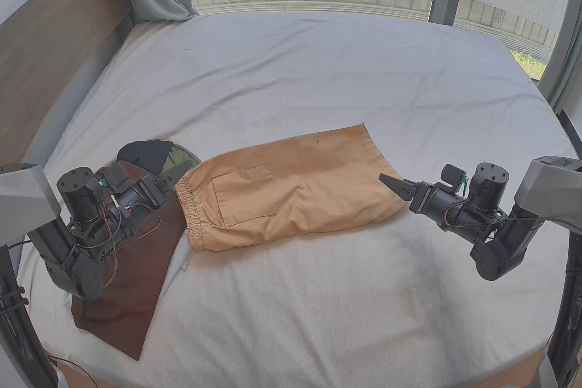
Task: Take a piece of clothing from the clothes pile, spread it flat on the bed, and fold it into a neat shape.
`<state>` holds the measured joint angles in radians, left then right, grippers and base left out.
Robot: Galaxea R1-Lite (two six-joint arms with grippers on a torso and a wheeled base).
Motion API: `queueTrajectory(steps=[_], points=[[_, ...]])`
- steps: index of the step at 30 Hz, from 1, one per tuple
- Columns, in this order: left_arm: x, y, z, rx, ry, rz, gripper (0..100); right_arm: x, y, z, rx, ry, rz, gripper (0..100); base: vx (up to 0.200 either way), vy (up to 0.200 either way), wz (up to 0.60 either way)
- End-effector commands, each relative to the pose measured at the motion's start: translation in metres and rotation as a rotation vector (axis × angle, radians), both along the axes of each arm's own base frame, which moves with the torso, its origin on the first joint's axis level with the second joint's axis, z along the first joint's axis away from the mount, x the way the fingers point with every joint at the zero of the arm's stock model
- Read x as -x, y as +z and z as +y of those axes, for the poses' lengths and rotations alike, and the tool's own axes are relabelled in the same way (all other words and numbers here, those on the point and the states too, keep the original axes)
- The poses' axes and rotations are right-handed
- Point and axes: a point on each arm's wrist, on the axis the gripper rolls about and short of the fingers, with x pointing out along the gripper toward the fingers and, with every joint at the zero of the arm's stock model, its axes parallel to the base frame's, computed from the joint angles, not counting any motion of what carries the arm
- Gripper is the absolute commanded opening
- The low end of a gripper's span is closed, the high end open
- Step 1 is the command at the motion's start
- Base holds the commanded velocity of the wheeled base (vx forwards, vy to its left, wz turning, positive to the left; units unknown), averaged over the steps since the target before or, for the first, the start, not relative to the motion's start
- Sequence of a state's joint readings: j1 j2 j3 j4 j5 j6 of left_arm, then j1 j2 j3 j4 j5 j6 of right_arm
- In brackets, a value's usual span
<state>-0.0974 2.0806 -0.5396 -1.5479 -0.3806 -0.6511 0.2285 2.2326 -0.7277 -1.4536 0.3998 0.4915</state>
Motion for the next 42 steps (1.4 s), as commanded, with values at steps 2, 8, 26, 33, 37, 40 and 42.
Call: queueTrajectory(steps=[2, 8, 26, 33, 37, 40, 42], points=[[0.0, -0.006, 0.001, -0.083, 0.005, -0.021, 100, -0.002, -0.02, 0.003, 0.012, 0.007, 0.055, 100, 0.0, 0.0, 0.0], [0.001, -0.005, 0.002, -0.1, 0.016, -0.029, 100, -0.003, -0.031, 0.007, 0.021, 0.01, 0.086, 100, 0.0, 0.0, 0.0], [0.002, -0.008, 0.0, -0.104, 0.014, -0.02, 100, -0.012, -0.075, 0.008, 0.047, -0.009, 0.184, 100, 0.0, 0.0, 0.0], [0.002, -0.007, 0.0, -0.102, 0.011, -0.019, 100, -0.02, -0.086, 0.014, 0.031, -0.027, 0.197, 100, 0.0, 0.0, 0.0], [0.003, -0.008, 0.0, -0.101, 0.011, -0.017, 100, -0.023, -0.094, 0.019, 0.03, -0.02, 0.206, 100, 0.0, 0.0, 0.0], [0.002, -0.007, 0.001, -0.099, 0.011, -0.018, 100, -0.025, -0.095, 0.021, 0.028, -0.016, 0.204, 100, 0.0, 0.0, 0.0], [0.002, -0.008, 0.001, -0.1, 0.012, -0.016, 100, -0.027, -0.096, 0.026, 0.023, -0.006, 0.203, 100, 0.0, 0.0, 0.0]])
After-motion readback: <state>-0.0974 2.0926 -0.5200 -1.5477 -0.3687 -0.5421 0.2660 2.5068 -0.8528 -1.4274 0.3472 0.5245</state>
